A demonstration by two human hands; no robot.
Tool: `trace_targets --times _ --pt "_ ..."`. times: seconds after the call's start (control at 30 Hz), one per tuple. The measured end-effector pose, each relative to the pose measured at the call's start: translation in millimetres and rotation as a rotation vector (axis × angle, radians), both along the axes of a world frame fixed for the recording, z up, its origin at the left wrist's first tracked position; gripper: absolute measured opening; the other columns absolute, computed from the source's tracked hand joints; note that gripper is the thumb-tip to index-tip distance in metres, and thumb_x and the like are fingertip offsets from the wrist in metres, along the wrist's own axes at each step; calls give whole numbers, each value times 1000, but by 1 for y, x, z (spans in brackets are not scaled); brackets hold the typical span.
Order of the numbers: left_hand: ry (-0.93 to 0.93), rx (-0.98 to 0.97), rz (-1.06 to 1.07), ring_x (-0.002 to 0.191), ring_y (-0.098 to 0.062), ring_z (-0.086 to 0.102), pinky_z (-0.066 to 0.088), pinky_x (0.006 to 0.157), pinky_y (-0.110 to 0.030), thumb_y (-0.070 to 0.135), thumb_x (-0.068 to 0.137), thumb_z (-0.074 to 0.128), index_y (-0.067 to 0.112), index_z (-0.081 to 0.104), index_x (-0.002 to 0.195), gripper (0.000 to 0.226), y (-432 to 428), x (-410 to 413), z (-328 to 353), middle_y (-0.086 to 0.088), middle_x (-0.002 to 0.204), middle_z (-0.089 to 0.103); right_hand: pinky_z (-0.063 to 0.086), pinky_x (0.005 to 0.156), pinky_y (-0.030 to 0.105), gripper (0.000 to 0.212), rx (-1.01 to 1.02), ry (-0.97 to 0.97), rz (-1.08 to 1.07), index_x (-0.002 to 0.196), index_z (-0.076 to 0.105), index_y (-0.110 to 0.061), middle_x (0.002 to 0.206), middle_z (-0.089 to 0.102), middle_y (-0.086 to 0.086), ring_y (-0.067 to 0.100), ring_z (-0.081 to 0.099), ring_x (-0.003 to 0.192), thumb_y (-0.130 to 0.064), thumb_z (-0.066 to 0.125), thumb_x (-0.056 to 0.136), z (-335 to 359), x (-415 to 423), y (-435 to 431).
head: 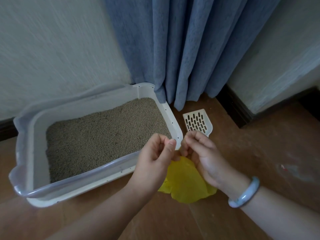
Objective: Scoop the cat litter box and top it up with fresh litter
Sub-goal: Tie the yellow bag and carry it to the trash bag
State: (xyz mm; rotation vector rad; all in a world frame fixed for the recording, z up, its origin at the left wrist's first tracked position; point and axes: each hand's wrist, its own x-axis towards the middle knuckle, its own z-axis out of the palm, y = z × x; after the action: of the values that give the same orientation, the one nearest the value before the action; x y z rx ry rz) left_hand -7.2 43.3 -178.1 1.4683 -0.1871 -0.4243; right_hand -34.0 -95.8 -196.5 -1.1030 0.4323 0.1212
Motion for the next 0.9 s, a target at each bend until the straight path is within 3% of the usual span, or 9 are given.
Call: trace_targets --times 0.07,0.17,0.27,0.4,0.47,0.53,0.63,0.8,0.9 --pt "-48 -23 9 50 -2 50 46 55 -27 27 87 54 10 45 75 23 -2 4 4 11 52 54 50 66 26 14 -225 -148 80 77 54 -15 63 54 2 15 55 64 -17 56 91 7 0 5" --pt "-192 57 4 55 -10 56 43 53 -24 30 90 56 16 47 74 23 -4 11 3 7 56 58 49 65 25 11 -306 -256 92 78 54 -14 64 57 1 14 55 64 -21 58 85 14 1 10" --pt "-310 139 -33 59 -11 61 47 57 -28 40 86 52 20 48 75 23 -2 13 -1 7 62 62 49 62 20 8 -202 -246 52 77 53 -13 62 57 0 11 55 61 -16 58 82 18 -1 10" --pt "-448 287 -81 55 -1 47 35 53 -15 31 90 53 23 46 75 18 6 12 -12 15 64 55 49 58 20 11 29 -215 12 78 50 -9 61 53 0 10 50 56 -7 60 82 17 0 5" --pt "-470 359 -109 54 0 42 30 52 -13 30 89 52 21 45 75 19 12 12 -20 17 62 50 47 55 22 12 -144 -252 67 79 48 -8 60 51 -2 9 46 53 -7 59 84 12 -1 -1" --pt "-515 446 -168 55 0 42 29 52 -13 32 89 52 18 46 77 19 16 9 -28 15 59 46 43 53 25 12 -503 -329 188 80 50 -13 61 51 -6 8 46 54 -18 60 85 2 -2 -7" --pt "-564 517 -235 57 1 44 32 52 -20 36 90 50 27 41 78 18 24 7 -37 17 61 44 45 55 42 11 -840 -415 302 79 51 -25 67 52 1 18 51 60 -32 59 84 -11 -5 -11" --pt "-566 610 -284 55 0 44 31 51 -24 44 89 45 36 34 75 19 41 9 -44 18 60 47 43 54 38 11 -942 -423 389 78 51 -25 68 51 -2 16 50 59 -32 56 84 -22 -12 -22" --pt "-560 663 -287 52 -5 44 36 51 -33 52 87 38 34 35 75 22 54 9 -50 12 56 46 44 55 39 14 -1000 -360 378 76 50 -25 69 53 -1 17 50 59 -37 55 83 -28 -16 -38"
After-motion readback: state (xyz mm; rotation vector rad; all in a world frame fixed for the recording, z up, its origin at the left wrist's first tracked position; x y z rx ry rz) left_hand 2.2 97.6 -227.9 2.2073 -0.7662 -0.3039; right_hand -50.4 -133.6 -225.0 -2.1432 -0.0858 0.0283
